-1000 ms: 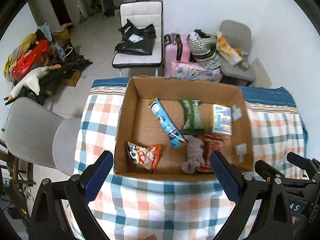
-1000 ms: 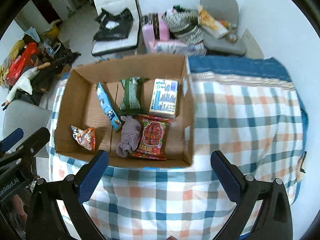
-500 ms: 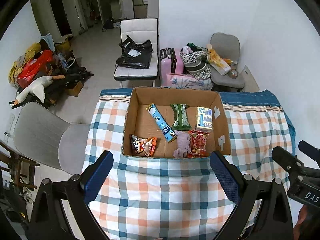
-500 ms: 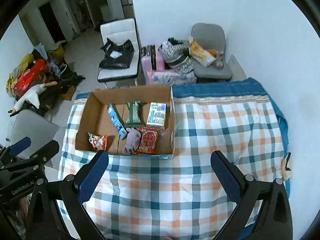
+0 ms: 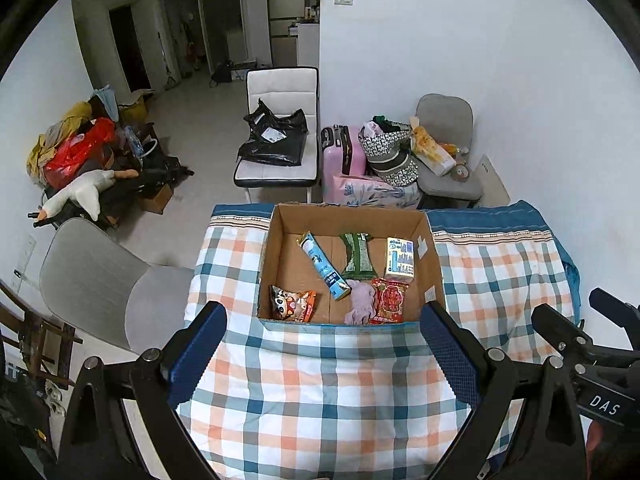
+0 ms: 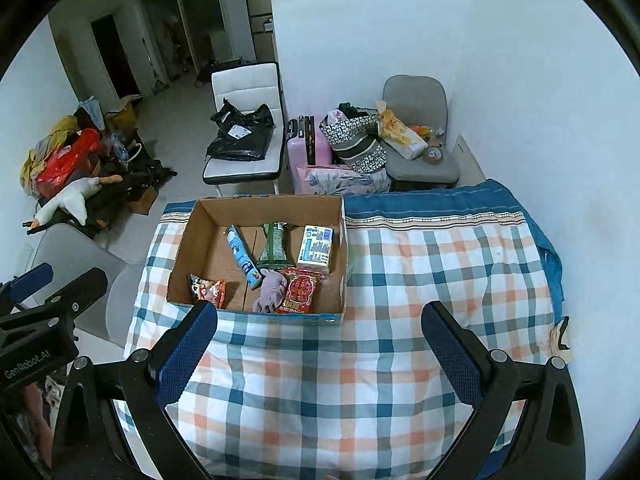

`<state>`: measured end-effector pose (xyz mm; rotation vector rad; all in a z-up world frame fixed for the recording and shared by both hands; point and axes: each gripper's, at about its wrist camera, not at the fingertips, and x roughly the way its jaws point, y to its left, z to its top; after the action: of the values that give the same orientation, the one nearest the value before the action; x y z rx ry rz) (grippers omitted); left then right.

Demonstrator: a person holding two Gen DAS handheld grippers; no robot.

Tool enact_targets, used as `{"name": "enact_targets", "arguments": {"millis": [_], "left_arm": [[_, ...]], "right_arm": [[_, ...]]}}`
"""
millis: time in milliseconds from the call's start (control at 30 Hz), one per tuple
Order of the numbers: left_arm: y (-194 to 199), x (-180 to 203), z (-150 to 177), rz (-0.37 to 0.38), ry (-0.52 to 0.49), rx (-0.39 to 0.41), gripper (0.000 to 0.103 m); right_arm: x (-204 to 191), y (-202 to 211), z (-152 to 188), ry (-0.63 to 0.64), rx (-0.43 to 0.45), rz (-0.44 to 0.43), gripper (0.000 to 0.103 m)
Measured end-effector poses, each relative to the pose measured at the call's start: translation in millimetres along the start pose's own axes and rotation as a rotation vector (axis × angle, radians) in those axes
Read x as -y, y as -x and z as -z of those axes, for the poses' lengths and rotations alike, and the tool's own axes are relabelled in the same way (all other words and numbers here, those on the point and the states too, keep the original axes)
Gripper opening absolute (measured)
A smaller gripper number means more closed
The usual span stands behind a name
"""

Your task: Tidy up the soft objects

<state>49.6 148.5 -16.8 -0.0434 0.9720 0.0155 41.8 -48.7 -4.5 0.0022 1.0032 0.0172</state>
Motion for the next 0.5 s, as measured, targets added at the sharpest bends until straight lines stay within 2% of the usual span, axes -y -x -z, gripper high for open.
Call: {"name": "enact_targets", "arguments": {"millis": [500], "left_arm": [[8.4, -1.6, 4.0, -0.001, 0.002, 0.008, 0.099]], "right_arm": [[0.2, 11.3, 1.8, 0.005, 0.017, 0.014, 0.103]]}}
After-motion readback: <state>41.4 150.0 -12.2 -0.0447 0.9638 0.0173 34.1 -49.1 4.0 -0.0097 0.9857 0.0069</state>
